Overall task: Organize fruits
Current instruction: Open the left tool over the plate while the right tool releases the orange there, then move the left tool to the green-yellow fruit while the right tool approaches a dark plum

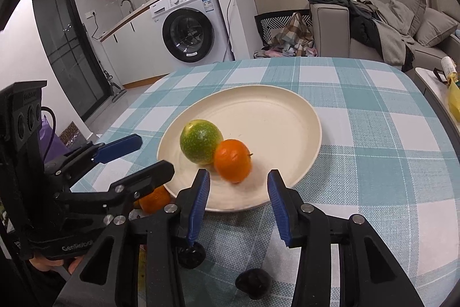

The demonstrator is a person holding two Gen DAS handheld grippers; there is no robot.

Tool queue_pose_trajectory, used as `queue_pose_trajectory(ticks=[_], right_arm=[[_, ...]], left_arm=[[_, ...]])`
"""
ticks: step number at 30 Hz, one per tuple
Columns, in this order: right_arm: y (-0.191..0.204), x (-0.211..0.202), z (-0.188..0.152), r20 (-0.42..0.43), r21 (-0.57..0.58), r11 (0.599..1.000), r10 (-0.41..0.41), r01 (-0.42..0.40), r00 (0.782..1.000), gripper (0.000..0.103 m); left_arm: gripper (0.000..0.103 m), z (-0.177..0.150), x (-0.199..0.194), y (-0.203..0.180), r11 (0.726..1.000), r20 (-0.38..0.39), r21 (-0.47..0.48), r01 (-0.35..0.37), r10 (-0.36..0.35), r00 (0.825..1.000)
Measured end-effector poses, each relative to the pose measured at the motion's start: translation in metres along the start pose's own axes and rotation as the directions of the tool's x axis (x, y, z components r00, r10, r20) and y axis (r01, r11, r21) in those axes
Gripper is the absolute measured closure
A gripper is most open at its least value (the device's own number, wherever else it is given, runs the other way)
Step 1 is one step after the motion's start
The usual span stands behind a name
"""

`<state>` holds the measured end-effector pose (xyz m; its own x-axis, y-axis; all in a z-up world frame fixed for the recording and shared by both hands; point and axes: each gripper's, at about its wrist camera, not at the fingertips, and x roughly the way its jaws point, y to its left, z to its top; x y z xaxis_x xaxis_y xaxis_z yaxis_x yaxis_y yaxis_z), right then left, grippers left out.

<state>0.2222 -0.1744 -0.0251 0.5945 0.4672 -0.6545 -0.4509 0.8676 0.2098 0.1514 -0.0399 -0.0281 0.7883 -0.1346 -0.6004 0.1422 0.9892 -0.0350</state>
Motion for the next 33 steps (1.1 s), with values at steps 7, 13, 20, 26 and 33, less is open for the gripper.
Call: queue_pose_trajectory(ticks=[7,13,20,26,33], right_arm=[[-0.002,-0.013,-0.002,0.013,0.002,1.000,-0.008,0.008,1.000,0.039],[-0.005,-0.024,-0.006,0.039,0.016,1.000,-0.009,0.008,0.999,0.010],[0.000,-0.032,-0.014,0.042,-0.003,1.000,0.011,-0.011,0.999,0.000],[0.005,-0.035,-0.022,0.025,-0.027,1.000,0.013,-0.012,1.000,0.000],[-0.002,-0.042,-0.028,0.029,0.005,1.000,0.027,-0.027,0.999,0.000]], left_arm=[[0.012,-0.005,-0.016,-0.005,0.998,0.024,0.053,-0.033,0.032,0.999],[0.001,-0.008,-0.034,0.003,1.000,0.035,0.012,-0.015,0.014,0.999],[0.001,-0.015,-0.045,0.011,0.999,0.025,-0.037,0.014,-0.013,1.000],[0.001,-0.021,-0.057,0.003,1.000,0.038,-0.015,-0.006,0.006,0.999],[0.001,-0.028,-0.071,-0.007,1.000,0.065,-0.005,-0.027,0.027,0.998]])
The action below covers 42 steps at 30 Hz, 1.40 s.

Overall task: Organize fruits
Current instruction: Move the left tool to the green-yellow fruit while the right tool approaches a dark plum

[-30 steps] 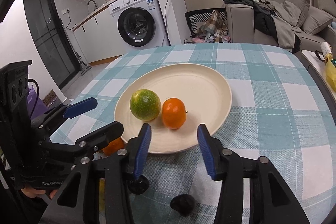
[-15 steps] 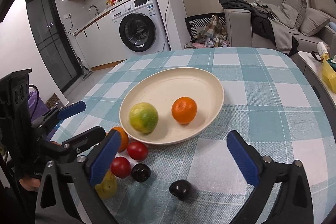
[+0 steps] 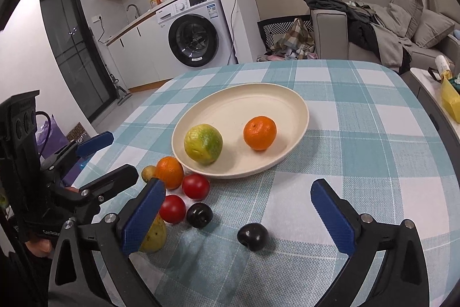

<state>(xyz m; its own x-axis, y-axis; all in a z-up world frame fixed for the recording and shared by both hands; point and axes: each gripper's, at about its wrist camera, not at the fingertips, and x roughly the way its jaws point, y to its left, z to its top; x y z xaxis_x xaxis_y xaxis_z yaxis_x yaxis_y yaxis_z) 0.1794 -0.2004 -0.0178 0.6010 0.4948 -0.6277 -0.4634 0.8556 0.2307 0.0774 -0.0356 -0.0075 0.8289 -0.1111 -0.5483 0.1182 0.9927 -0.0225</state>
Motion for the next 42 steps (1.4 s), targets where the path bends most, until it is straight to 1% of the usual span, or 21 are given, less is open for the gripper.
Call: queue_pose_trajectory(ticks=[3,9,16,19,23,27,33,36,38,39,40,41,42], right_arm=[[-0.004,-0.001,-0.003,-0.009,0.014,1.000,0.001,-0.001,1.000,0.000],[-0.008,-0.005,-0.006,-0.015,0.020,1.000,0.003,-0.003,1.000,0.000],[-0.004,-0.009,-0.013,-0.026,-0.016,1.000,-0.024,0.024,0.999,0.000],[-0.004,-0.008,-0.017,-0.049,-0.018,0.999,-0.043,0.043,0.998,0.000],[-0.005,-0.005,-0.019,-0.064,-0.016,0.999,-0.047,0.046,0.997,0.000],[-0.007,-0.003,-0.019,-0.085,-0.002,1.000,-0.011,0.011,0.996,0.000],[-0.007,0.004,-0.022,-0.128,0.011,1.000,0.025,-0.023,0.992,0.001],[-0.006,0.005,-0.023,-0.141,0.013,0.998,0.059,-0.057,0.988,0.005],[-0.006,0.007,-0.024,-0.152,0.023,0.997,0.072,-0.069,0.986,0.010],[-0.006,0.008,-0.024,-0.157,0.022,0.998,0.064,-0.061,0.986,0.014],[-0.006,0.010,-0.025,-0.162,0.022,0.998,0.060,-0.057,0.985,0.019],[-0.006,0.010,-0.025,-0.166,0.025,0.998,0.058,-0.055,0.984,0.021],[-0.007,0.011,-0.025,-0.169,0.028,0.998,0.058,-0.055,0.984,0.023]], left_arm=[[0.001,-0.002,-0.003,-0.001,1.000,0.004,-0.005,0.002,-0.002,1.000],[0.001,-0.008,-0.003,-0.001,1.000,-0.017,-0.022,0.004,-0.004,1.000],[0.001,-0.014,-0.011,0.000,1.000,-0.013,-0.027,0.006,-0.007,1.000],[0.001,-0.016,-0.014,-0.003,1.000,-0.020,-0.018,0.013,-0.013,1.000],[0.001,-0.019,-0.016,-0.011,1.000,-0.026,0.012,0.020,-0.020,0.999],[0.001,-0.020,-0.017,-0.017,0.999,-0.026,0.039,0.014,-0.013,1.000],[0.001,-0.023,-0.016,-0.015,0.998,-0.053,0.012,0.056,-0.055,0.997],[0.003,-0.025,-0.016,-0.016,0.998,-0.059,0.020,0.068,-0.066,0.996],[0.010,-0.026,-0.015,-0.018,0.996,-0.066,0.028,0.079,-0.077,0.995],[0.011,-0.027,-0.015,-0.019,0.996,-0.072,0.030,0.084,-0.082,0.994],[0.015,-0.027,-0.014,-0.020,0.995,-0.080,0.037,0.092,-0.089,0.993],[0.019,-0.028,-0.013,-0.022,0.995,-0.087,0.043,0.095,-0.091,0.992],[0.020,-0.029,-0.011,-0.023,0.994,-0.096,0.050,0.097,-0.092,0.991]])
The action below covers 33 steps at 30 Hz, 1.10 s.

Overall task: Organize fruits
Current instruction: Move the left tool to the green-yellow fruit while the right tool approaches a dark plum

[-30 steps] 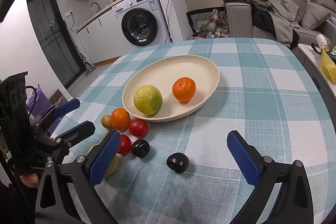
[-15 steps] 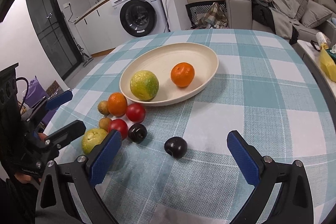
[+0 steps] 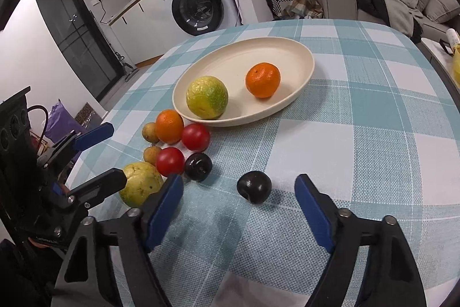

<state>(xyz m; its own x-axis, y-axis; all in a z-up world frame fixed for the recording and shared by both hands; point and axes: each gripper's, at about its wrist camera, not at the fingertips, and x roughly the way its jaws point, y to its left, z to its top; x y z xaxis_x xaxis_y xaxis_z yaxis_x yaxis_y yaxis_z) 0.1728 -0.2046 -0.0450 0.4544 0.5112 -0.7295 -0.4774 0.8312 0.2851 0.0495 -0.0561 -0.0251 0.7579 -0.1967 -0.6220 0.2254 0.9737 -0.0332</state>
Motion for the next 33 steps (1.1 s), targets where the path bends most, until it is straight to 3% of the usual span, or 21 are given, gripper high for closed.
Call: queue_pose_trajectory(ticks=[16,33], right_arm=[[0.001,0.003,-0.001,-0.012,-0.008,1.000,-0.003,0.003,1.000,0.026],[0.010,0.007,-0.004,-0.035,-0.063,0.998,-0.028,0.025,0.999,0.028]], left_arm=[[0.022,-0.008,0.001,-0.008,0.999,-0.053,0.024,0.048,-0.047,0.997],[0.046,-0.015,0.012,-0.013,0.994,-0.123,0.043,0.098,-0.092,0.988]])
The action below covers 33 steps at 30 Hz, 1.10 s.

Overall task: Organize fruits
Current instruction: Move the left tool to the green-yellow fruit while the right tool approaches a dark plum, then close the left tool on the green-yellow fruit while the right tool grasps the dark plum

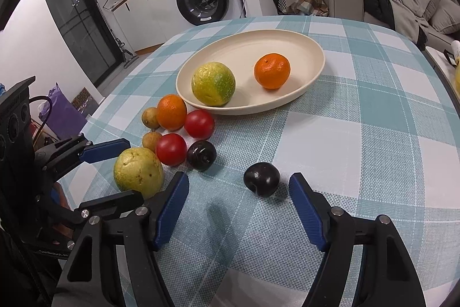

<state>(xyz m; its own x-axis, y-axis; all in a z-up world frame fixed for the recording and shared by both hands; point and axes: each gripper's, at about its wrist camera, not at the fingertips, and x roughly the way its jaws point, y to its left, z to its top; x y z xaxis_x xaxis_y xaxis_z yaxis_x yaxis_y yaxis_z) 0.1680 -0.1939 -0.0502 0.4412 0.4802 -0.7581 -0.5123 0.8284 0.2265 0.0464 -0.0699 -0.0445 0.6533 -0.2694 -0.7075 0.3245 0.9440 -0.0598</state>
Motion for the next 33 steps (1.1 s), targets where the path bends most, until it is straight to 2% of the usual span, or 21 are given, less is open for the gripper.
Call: queue_pose_trajectory(ticks=[4,11,25,33], right_arm=[[0.0002,0.0001,-0.0002,-0.004,-0.003,1.000,-0.001,0.001,1.000,0.028],[0.0004,0.0020,-0.0001,-0.009,-0.011,1.000,-0.011,0.011,1.000,0.028],[0.0005,0.0056,0.0012,-0.010,-0.033,0.996,-0.087,0.086,0.996,0.057],[-0.0017,0.0049,0.0008,-0.006,-0.026,0.995,-0.097,0.097,0.995,0.073]], left_arm=[[0.052,-0.0004,0.0033,-0.0026,1.000,-0.015,0.011,0.001,-0.001,1.000],[0.054,-0.0003,0.0051,-0.0026,1.000,-0.020,0.010,0.005,-0.004,1.000],[0.054,-0.0003,0.0064,-0.0044,1.000,-0.020,0.022,0.019,-0.018,1.000],[0.054,-0.0002,0.0054,-0.0047,1.000,-0.005,0.006,0.023,-0.023,1.000]])
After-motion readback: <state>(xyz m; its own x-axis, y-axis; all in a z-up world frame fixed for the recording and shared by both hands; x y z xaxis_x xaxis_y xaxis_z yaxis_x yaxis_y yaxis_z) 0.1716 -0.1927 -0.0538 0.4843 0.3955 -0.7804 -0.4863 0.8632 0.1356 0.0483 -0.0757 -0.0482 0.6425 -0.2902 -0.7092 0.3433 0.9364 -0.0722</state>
